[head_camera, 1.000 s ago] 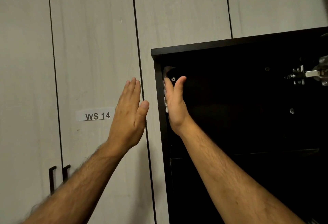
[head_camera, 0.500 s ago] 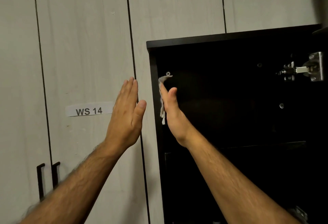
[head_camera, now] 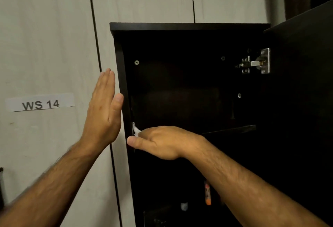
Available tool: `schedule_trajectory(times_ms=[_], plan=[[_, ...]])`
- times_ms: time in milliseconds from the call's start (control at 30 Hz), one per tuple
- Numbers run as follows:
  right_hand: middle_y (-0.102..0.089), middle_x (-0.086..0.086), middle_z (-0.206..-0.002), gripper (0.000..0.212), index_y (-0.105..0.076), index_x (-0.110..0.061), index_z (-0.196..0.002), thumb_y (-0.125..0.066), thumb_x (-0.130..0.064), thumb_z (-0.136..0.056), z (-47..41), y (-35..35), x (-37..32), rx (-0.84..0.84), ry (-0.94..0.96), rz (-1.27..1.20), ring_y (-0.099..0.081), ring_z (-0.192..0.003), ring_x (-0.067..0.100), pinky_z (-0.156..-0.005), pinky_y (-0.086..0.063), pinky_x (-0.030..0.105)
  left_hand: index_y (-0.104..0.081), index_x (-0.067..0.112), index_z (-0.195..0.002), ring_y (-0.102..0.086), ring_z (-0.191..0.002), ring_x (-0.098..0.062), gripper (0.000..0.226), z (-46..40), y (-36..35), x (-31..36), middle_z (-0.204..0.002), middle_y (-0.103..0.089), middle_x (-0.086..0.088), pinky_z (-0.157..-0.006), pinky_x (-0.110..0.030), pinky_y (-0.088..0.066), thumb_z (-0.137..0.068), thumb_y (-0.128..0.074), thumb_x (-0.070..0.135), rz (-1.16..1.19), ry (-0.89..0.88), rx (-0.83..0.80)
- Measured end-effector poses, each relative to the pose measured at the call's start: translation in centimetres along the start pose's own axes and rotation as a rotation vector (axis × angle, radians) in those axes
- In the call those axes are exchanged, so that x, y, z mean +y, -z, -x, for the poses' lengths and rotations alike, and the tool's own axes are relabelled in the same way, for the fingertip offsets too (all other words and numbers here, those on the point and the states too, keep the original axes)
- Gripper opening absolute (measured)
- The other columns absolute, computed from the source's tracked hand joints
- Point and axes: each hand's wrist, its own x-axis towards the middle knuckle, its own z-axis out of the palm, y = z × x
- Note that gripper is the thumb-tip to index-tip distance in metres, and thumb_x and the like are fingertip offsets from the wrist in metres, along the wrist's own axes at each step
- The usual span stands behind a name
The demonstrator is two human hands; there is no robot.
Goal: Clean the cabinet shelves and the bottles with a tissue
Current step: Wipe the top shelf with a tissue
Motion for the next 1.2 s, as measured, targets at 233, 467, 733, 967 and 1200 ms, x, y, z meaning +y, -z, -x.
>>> schedule_trajectory(times_ms=[233, 467, 733, 967, 1200], plan=[[-0.035, -0.006, -0.156, 0.08, -0.036, -0.025, -0.148, -0.009, -0.073, -0.09, 3.6, 0.9, 5.8, 0.048, -0.196, 0.136, -0.024, -0.145, 0.006, -0.119, -0.002, 0.045, -0.015, 0.011, -0.154, -0.006, -0.149, -0.01, 0.07, 1.2, 0.6, -0.9, -0.162, -0.012, -0.003, -0.12, -0.022, -0.004, -0.098, -0.012, 0.054, 0.024, 0.015, -0.008], [-0.028, -0.011, -0.158, 0.104, -0.037, -0.041, -0.146, 0.006, -0.091, -0.065, 8.0, 3.3, 12.1, 0.038, -0.508, 0.128, -0.02, -0.147, 0.01, -0.119, 0.003, 0.047, -0.014, 0.01, -0.153, -0.006, -0.149, -0.011, 0.069, 2.6, 0.7, -0.9, -0.162, -0.012, -0.004, -0.121, -0.026, -0.004, -0.097, -0.012, 0.051, 0.053, 0.029, -0.045], [-0.052, 0.006, -0.139, 0.072, -0.056, -0.025, -0.134, -0.015, -0.07, -0.094, 8.3, 5.3, 12.9, 0.031, -0.794, 0.213, -0.047, -0.13, 0.027, -0.108, -0.037, 0.043, -0.012, 0.014, -0.154, -0.003, -0.149, -0.007, 0.074, 3.9, -0.1, -0.2, -0.162, -0.009, -0.001, -0.12, -0.021, -0.002, -0.097, -0.007, 0.06, 0.094, 0.042, -0.084], [-0.053, 0.006, -0.072, 0.008, -0.062, -0.005, -0.089, -0.056, -0.009, -0.093, 10.2, 4.8, 12.1, 0.219, -0.736, 0.414, -0.051, -0.061, 0.017, -0.058, -0.042, 0.029, -0.013, 0.014, -0.154, -0.004, -0.149, -0.009, 0.081, 4.7, -0.1, 0.5, -0.162, -0.01, -0.002, -0.119, -0.021, -0.002, -0.093, -0.004, 0.067, 0.092, 0.067, -0.079], [-0.06, 0.015, -0.096, 0.01, -0.07, -0.001, -0.091, -0.065, 0.005, -0.084, 12.8, 0.7, 15.2, 0.736, -0.624, 0.291, -0.062, -0.082, 0.031, -0.066, -0.05, 0.032, -0.015, 0.012, -0.154, -0.006, -0.149, -0.011, 0.077, 5.4, -0.8, 1.6, -0.162, -0.012, -0.004, -0.12, -0.021, -0.003, -0.096, -0.007, 0.062, 0.084, 0.112, -0.041]])
